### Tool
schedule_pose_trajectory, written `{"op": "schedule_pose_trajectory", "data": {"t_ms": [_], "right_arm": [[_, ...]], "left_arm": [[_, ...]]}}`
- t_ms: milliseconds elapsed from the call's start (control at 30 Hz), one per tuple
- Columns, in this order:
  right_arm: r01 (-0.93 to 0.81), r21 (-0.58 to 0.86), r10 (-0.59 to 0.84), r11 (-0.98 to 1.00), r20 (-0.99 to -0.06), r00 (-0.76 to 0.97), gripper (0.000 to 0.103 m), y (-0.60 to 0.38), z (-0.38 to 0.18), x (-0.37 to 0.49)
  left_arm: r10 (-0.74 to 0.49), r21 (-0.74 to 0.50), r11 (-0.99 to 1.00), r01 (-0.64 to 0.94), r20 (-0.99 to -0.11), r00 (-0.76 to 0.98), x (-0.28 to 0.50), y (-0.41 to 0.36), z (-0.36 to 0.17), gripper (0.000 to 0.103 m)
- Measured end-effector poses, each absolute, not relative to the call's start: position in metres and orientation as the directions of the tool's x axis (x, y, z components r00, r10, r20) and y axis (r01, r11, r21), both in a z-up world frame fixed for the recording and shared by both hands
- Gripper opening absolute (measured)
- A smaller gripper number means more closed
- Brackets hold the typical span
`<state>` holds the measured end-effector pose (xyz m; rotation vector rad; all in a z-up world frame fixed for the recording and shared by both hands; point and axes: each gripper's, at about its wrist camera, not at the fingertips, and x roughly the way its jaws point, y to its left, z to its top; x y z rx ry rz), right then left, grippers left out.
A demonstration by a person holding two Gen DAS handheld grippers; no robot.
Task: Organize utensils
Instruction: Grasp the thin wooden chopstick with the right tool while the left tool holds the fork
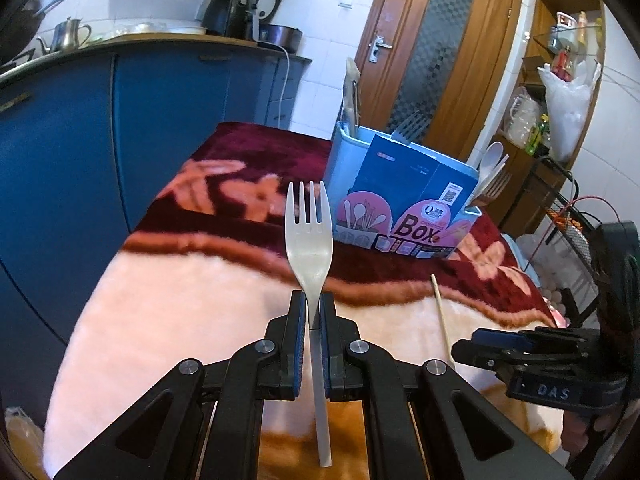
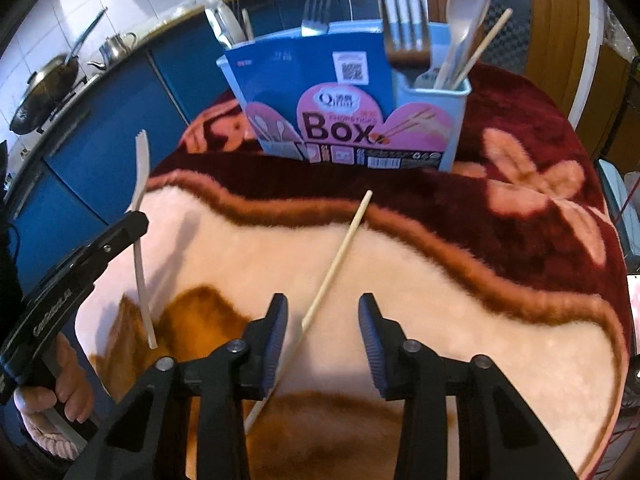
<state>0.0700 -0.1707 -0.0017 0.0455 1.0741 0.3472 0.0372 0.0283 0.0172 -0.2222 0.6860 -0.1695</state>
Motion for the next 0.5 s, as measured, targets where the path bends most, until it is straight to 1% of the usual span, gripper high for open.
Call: {"op": "schedule_pose_trajectory", "data": {"t_ms": [33,100,267,500], "right_arm": [[-0.249,0.207,0.297,0.946,-0.862,0.412,0.035,-0.170,-0.003,0.074],[-0.244,0.209,0.292,0.947,-0.875,0.385,0.029,-0.168,-0.005,0.079],[-0.239,0.201,0.271,0.950,-0.911,0.311,0.019,-0.164,-0.010,0.092],[-0.218,0.215,0.262,0.952,-0.940,0.217,0.019,-0.160,-0.013,0.105]], "left_arm": [[-0.229,-0.260,0.962,0.083,-0.607,0.761,0.038,0.029,0.017,0.007],[-0.233,-0.264,0.961,0.084,-0.606,0.760,0.039,0.029,0.016,0.007],[-0.241,-0.274,0.958,0.085,-0.606,0.758,0.041,0.031,0.013,0.007],[-0.248,-0.279,0.956,0.088,-0.608,0.754,0.042,0.031,0.010,0.007]]}}
